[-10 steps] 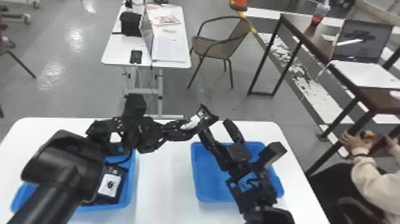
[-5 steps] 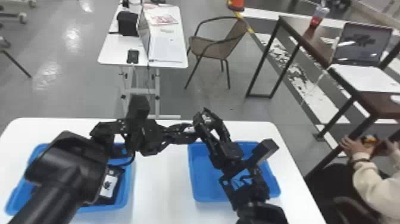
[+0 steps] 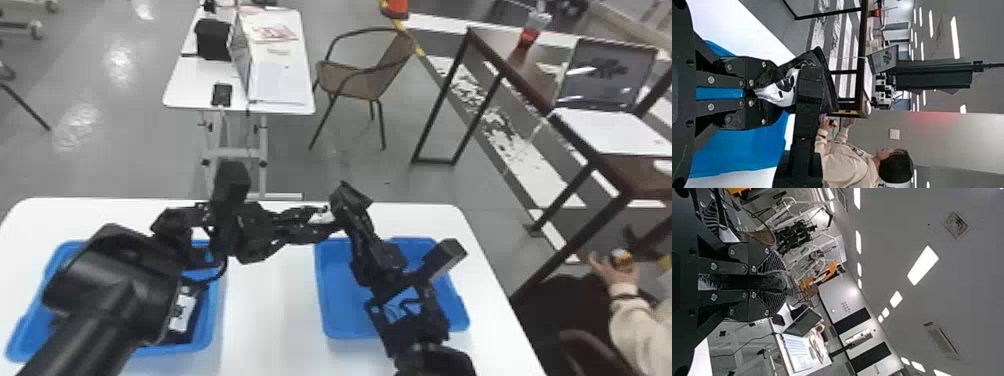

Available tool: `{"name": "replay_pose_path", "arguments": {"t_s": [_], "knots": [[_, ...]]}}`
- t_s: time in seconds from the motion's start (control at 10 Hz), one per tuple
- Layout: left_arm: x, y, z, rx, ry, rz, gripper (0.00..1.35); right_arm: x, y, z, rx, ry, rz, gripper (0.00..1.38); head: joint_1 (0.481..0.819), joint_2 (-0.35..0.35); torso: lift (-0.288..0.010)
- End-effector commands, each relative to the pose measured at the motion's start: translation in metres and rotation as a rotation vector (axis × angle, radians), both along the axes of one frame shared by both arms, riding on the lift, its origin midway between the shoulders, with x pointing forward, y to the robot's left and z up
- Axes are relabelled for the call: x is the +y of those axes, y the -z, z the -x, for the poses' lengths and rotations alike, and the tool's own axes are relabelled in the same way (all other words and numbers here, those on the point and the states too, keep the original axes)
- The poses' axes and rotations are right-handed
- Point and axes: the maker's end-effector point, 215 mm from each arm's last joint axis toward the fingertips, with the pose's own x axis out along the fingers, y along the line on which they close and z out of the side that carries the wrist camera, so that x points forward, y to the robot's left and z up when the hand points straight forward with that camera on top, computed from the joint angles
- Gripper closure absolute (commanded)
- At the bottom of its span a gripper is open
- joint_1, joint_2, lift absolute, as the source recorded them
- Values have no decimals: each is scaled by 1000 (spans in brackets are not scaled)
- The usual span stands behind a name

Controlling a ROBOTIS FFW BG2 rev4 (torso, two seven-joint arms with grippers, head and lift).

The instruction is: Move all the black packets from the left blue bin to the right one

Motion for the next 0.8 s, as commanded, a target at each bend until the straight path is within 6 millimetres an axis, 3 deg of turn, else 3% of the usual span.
{"name": "replay_pose_path", "arguments": {"t_s": [0.0,0.1,0.2,0.3,0.5,0.7], "knots": [[10,13,0,57,-45,18,601,-5,3,1,3,18,-37,1274,695,-240,0],[25,20,-3,84,-85,36,213,-14,8,0,11,37,-35,1274,695,-240,0],[49,23,-9,103,-147,70,56,-29,15,-2,23,64,-30,1274,695,-235,0],[78,30,-11,132,-228,99,130,-49,26,-3,46,100,-20,1274,695,-231,0],[141,47,-8,199,-411,179,-2,-81,66,-8,123,155,13,1274,695,-210,0],[188,51,-2,243,-542,248,-2,-112,103,-12,203,204,26,1211,695,-183,0]]}}
